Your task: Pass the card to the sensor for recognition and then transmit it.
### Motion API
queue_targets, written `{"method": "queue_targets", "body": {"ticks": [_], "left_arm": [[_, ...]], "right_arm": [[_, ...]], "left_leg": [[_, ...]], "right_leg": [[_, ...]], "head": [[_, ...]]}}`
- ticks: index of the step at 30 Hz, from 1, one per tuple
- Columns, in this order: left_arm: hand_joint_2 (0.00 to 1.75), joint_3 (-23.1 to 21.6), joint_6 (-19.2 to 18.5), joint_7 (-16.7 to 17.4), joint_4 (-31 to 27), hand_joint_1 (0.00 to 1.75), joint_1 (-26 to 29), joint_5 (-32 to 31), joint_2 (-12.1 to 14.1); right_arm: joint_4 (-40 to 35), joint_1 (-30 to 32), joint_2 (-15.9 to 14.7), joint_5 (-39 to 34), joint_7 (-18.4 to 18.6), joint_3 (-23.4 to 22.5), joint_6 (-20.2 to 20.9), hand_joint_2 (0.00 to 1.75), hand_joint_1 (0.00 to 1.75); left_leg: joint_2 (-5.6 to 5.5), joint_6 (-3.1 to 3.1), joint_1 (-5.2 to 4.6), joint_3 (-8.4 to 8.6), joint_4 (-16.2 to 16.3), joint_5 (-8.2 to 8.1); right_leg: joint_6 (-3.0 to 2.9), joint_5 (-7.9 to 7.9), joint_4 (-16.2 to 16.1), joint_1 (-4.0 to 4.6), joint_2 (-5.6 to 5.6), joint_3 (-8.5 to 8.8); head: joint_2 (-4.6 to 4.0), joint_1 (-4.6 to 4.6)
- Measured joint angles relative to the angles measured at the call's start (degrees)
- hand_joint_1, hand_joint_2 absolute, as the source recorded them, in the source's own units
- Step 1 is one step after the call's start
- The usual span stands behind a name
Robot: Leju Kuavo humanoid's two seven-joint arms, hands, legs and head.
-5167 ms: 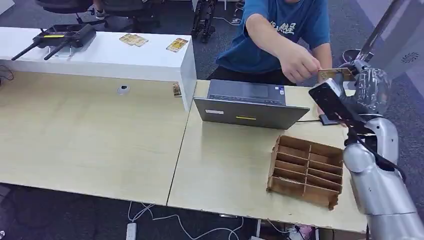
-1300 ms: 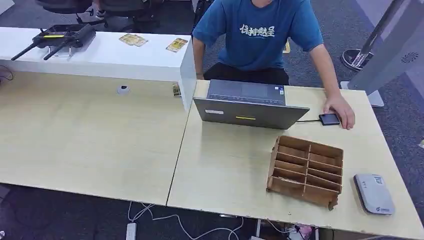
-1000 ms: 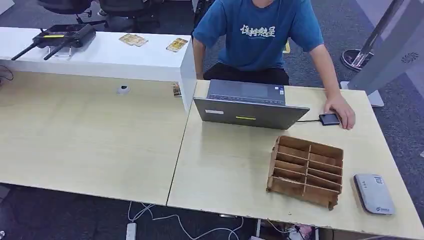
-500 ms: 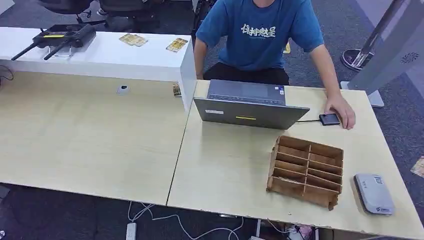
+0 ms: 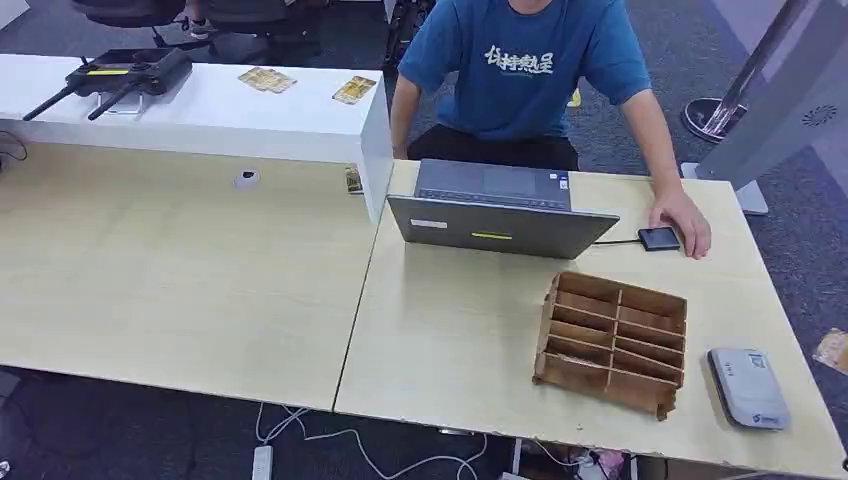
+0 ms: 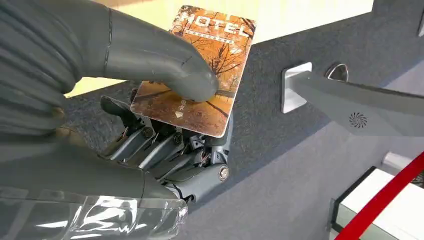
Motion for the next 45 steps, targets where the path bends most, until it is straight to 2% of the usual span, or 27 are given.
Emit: {"method": "queue_targets", "body": {"ticks": [11, 19, 30, 45], "left_arm": [[0.0, 0.0, 0.05, -0.17, 0.0, 0.0, 0.01, 0.22, 0.0], [0.0, 0.0, 0.13, -0.33, 0.0, 0.0, 0.03, 0.7, 0.0], [0.0, 0.0, 0.26, -0.39, 0.0, 0.0, 0.06, 1.22, 0.0], [0.0, 0.0, 0.28, -0.39, 0.0, 0.0, 0.07, 1.25, 0.0]], "right_arm": [[-0.46, 1.19, 1.22, 0.5, 0.09, -0.09, 1.92, 1.75, 1.75], [-2.1, 3.57, 2.47, -0.61, 0.24, -0.09, 4.74, 1.75, 1.75], [-4.96, 7.98, 3.87, -1.03, 0.42, -0.28, 4.83, 1.75, 1.75], [-5.07, 8.78, 3.89, -1.55, 1.01, -1.62, 4.85, 1.75, 1.75]], "left_leg": [[0.0, 0.0, 0.0, 0.0, 0.0, 0.0], [-0.01, 0.0, 0.0, -0.01, 0.0, 0.0], [-0.01, 0.0, 0.0, -0.01, -0.01, -0.01], [0.0, 0.0, 0.0, 0.01, 0.0, -0.01]], "right_leg": [[0.0, 0.0, 0.0, 0.0, 0.0, 0.0], [0.0, -0.01, 0.0, 0.0, -0.01, 0.0], [0.02, -0.02, 0.0, 0.0, -0.01, 0.0], [0.02, -0.02, 0.0, 0.0, 0.0, -0.01]], "head": [[0.0, 0.0], [0.0, 0.02], [0.0, 0.0], [0.0, 0.02]]}}
